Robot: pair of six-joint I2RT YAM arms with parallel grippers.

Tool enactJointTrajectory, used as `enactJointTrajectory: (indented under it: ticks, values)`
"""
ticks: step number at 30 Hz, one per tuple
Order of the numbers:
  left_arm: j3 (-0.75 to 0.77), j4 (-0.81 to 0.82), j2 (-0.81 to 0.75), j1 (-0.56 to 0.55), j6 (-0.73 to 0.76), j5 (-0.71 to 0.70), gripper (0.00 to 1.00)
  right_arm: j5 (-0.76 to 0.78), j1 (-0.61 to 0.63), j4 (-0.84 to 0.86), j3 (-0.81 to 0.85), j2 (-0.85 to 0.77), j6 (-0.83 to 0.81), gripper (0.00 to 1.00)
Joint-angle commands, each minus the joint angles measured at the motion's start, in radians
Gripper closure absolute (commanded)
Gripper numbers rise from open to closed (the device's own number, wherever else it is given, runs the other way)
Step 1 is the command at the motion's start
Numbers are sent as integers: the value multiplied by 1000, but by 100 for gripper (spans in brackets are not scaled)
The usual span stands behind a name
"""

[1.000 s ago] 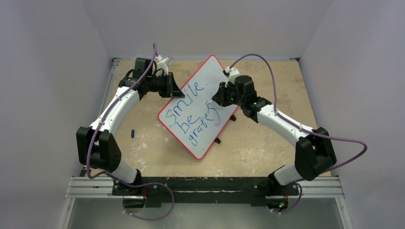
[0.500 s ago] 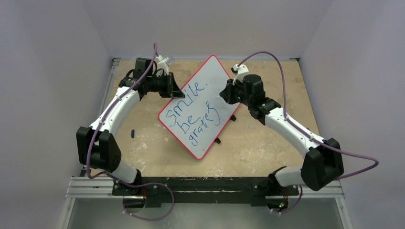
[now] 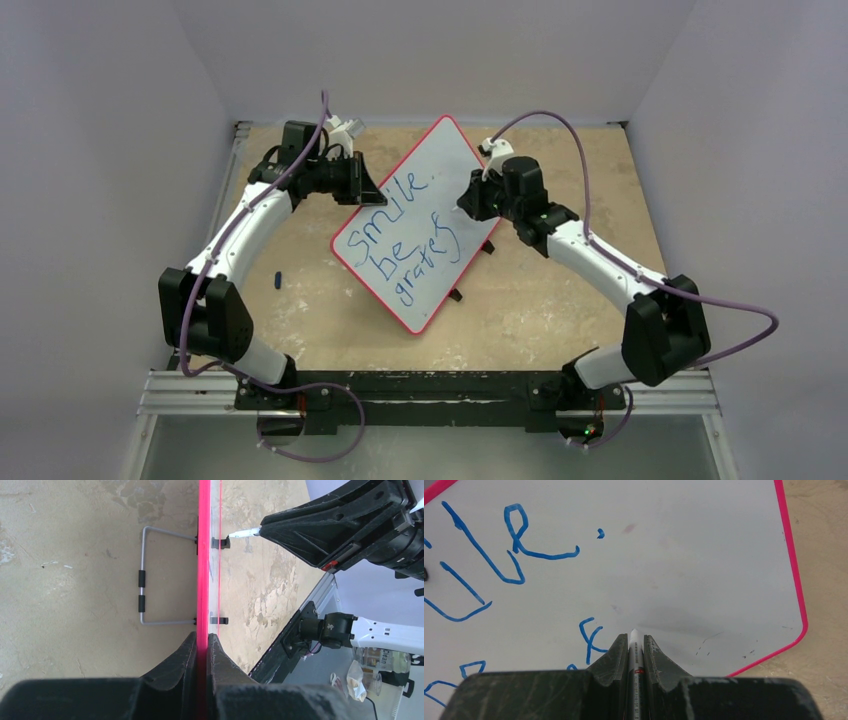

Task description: Write a sentence on the whiteboard

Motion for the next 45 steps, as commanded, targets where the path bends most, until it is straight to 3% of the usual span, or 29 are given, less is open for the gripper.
enactJointTrajectory:
  ticks: [1, 12, 31, 45]
  values:
    - [15, 46, -57, 4, 28, -24, 100, -40, -4, 40, 26, 11, 12, 100]
    - [17, 46, -51, 4, 28, -23, 100, -58, -4, 60, 52, 67, 13, 100]
    - [19, 45, -43, 5, 29, -27, 100, -46, -5, 128, -119, 47, 37, 100]
    - [18, 43, -45, 4, 31, -27, 100, 12, -8, 108, -143, 23, 38, 100]
